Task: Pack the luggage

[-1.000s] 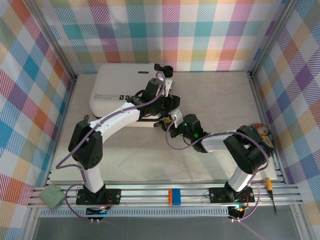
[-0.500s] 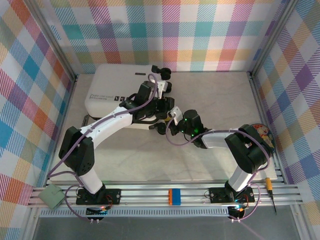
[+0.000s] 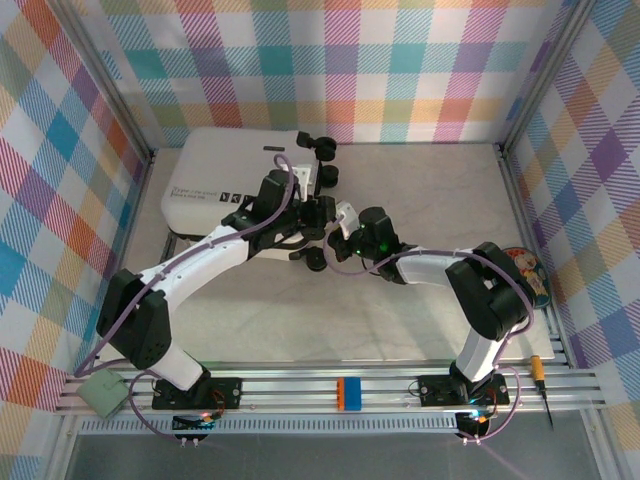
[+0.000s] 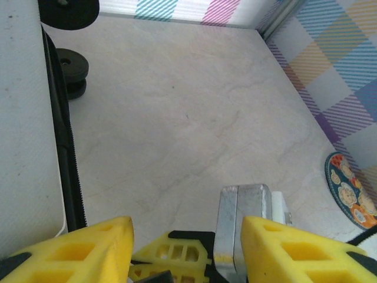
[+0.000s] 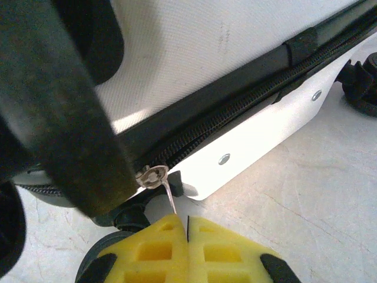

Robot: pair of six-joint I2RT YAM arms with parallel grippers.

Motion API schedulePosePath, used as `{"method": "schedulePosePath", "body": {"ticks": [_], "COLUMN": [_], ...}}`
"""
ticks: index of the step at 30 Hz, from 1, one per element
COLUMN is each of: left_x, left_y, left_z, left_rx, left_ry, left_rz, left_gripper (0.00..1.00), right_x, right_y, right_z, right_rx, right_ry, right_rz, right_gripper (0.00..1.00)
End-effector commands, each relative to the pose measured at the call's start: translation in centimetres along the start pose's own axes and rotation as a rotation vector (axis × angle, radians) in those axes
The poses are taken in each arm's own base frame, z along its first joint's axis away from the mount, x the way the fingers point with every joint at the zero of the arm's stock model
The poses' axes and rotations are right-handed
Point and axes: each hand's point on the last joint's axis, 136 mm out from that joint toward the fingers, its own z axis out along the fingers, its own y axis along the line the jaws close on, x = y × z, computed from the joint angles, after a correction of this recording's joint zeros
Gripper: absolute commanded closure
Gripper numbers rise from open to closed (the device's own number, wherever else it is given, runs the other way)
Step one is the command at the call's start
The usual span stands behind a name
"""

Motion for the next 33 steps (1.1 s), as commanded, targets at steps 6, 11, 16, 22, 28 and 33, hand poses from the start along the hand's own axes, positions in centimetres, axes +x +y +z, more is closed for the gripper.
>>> {"method": "schedulePosePath", "body": {"ticks": [6, 11, 16, 22, 28, 33], "left_x": [13.8, 14.4, 15.1, 16.0, 16.0, 14.5], "left_y": [10.0, 10.2, 10.4, 10.8, 11.6, 10.9], "left_z": [-2.3, -2.7, -3.7, -4.7, -6.5, -7.0], "left_rx": [-0.352, -0.359, -0.367, -0.381, -0.435, -0.433], "left_ry": [0.46, 0.471, 0.474, 0.479, 0.459, 0.412], "left_rz": [-0.072, -0.067, -0.068, -0.077, -0.076, -0.08], "left_gripper": [0.49, 0.49, 0.49, 0.49, 0.5, 0.5], "right_x": [-4.3, -3.9, -4.4, -4.0, -1.5, -0.1], "right_y": [-9.5, -10.5, -11.6, -11.6, -8.7, -6.4], "right_z": [-1.6, -1.4, -1.5, -1.7, -4.0, -4.2], "right_rx": [0.264, 0.288, 0.298, 0.301, 0.278, 0.245], "right_ry": [-0.136, -0.127, -0.118, -0.111, -0.115, -0.092], "right_rz": [0.111, 0.099, 0.118, 0.152, 0.166, 0.15], "right_gripper": [1.0, 1.0, 1.0, 1.0, 1.0, 1.0]}}
